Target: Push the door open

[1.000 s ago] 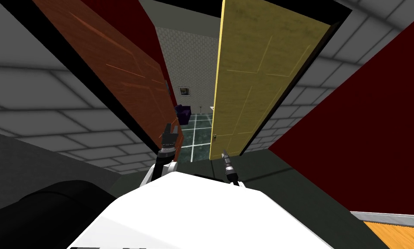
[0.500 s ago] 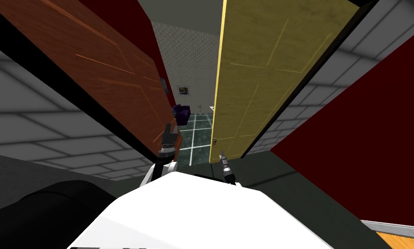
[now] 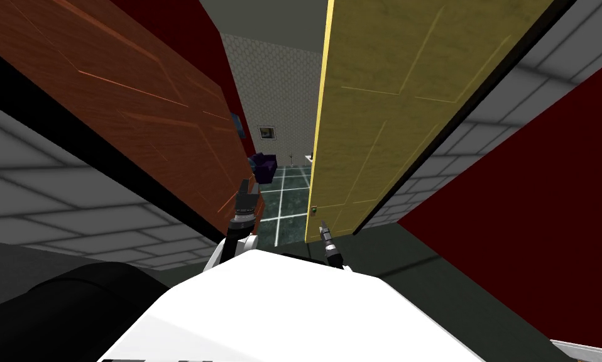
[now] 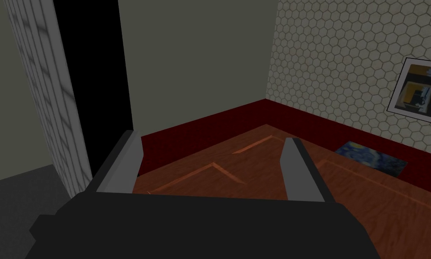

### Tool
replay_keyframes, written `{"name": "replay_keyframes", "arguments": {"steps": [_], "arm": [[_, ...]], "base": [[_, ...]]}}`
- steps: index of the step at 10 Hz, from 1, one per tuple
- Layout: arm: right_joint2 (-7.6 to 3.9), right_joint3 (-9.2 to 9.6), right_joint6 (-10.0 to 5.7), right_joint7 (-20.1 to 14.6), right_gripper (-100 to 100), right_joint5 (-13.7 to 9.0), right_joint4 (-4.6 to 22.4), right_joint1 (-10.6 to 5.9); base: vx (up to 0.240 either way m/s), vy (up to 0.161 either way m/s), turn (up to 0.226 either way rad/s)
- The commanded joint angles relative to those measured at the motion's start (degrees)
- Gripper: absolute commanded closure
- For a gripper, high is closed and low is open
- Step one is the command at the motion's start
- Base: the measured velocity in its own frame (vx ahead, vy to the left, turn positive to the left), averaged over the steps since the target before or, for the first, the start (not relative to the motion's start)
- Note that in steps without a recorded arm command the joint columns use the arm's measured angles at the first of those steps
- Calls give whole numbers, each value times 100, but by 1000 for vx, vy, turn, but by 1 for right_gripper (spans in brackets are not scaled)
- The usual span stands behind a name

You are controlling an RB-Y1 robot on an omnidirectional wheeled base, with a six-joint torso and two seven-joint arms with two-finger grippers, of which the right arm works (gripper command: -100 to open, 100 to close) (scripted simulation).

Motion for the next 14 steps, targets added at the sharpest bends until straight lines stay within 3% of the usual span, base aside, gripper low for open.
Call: {"name": "replay_keyframes", "arguments": {"steps": [1,4,6,7,8,13,14], "arm": [[-60,-17,18,27,-100,-21,43,-52],[-5,-56,34,74,-100,-71,139,-145],[172,-80,44,103,-100,-102,199,-203],[118,-76,23,102,-100,-92,203,-186],[118,-76,23,102,100,-92,203,-186],[118,-76,23,102,100,-92,203,-186],[69,-133,29,126,100,-129,208,-219]], "base": [[183,67,14],[192,46,27],[172,64,21],[72,35,3],[-10,-5,-11],[-9,-5,5],[119,25,-16]]}}
